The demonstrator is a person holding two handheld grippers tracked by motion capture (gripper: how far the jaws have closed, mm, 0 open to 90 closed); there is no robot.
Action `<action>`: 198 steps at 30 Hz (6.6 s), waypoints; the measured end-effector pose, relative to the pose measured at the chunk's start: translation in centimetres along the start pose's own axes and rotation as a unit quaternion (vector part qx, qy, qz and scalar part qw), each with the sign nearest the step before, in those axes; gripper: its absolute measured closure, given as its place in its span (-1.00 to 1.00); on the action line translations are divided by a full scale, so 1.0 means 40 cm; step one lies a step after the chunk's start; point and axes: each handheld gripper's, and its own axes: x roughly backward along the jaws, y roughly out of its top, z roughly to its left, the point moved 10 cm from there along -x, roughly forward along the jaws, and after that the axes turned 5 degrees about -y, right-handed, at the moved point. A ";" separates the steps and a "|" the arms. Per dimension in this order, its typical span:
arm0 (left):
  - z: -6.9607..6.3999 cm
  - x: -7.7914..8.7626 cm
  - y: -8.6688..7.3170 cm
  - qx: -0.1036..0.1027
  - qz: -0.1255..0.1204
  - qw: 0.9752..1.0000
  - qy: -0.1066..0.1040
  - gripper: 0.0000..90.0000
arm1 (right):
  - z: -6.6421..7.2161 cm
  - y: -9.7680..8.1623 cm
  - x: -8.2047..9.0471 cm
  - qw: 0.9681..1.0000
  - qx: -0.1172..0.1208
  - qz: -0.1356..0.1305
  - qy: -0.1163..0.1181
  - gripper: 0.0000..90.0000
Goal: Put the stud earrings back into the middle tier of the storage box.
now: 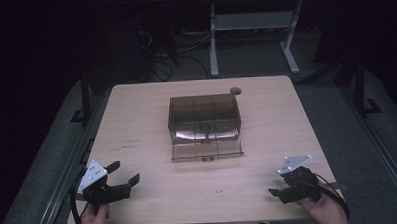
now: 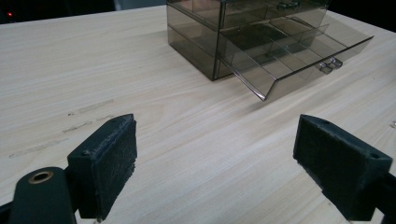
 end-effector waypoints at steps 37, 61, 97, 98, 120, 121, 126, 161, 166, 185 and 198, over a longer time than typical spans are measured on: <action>0.002 0.007 0.001 -0.004 -0.007 1.000 0.002 -0.71 | 0.120 0.154 -0.027 0.993 0.078 0.041 0.081 -0.52; 0.000 0.009 0.004 -0.004 -0.009 1.000 -0.001 -0.71 | 0.214 0.246 -0.093 0.972 0.183 0.108 0.102 0.03; 0.005 0.017 0.008 0.005 -0.018 1.000 0.000 -0.71 | 0.270 0.287 -0.155 0.939 0.268 0.176 0.123 0.63; 0.005 0.017 0.008 0.004 -0.017 1.000 0.000 -0.71 | 0.270 0.285 -0.156 0.938 0.270 0.179 0.120 0.64; 0.008 0.021 0.010 0.007 -0.021 1.000 0.000 -0.71 | 0.274 0.274 -0.167 0.925 0.294 0.209 0.118 0.88; 0.008 0.021 0.010 0.006 -0.021 1.000 0.000 -0.71 | 0.273 0.274 -0.167 0.925 0.294 0.210 0.118 0.88; 0.006 0.020 0.009 0.006 -0.018 1.000 0.000 -0.71 | 0.270 0.271 -0.165 0.926 0.290 0.207 0.122 0.88; 0.007 0.020 0.009 0.007 -0.019 1.000 0.000 -0.71 | 0.125 0.390 -0.034 0.958 0.233 0.131 0.102 0.89; 0.008 0.020 0.010 0.008 -0.021 1.000 0.000 -0.71 | 0.076 0.428 -0.036 0.962 0.219 0.135 0.095 0.89; 0.008 0.022 0.012 0.014 -0.025 1.000 -0.003 -0.71 | -0.057 0.433 -0.181 0.966 0.156 0.194 0.072 0.89; 0.007 0.024 0.012 0.012 -0.026 1.000 -0.003 -0.71 | -0.058 0.435 -0.173 0.970 0.151 0.177 0.071 0.80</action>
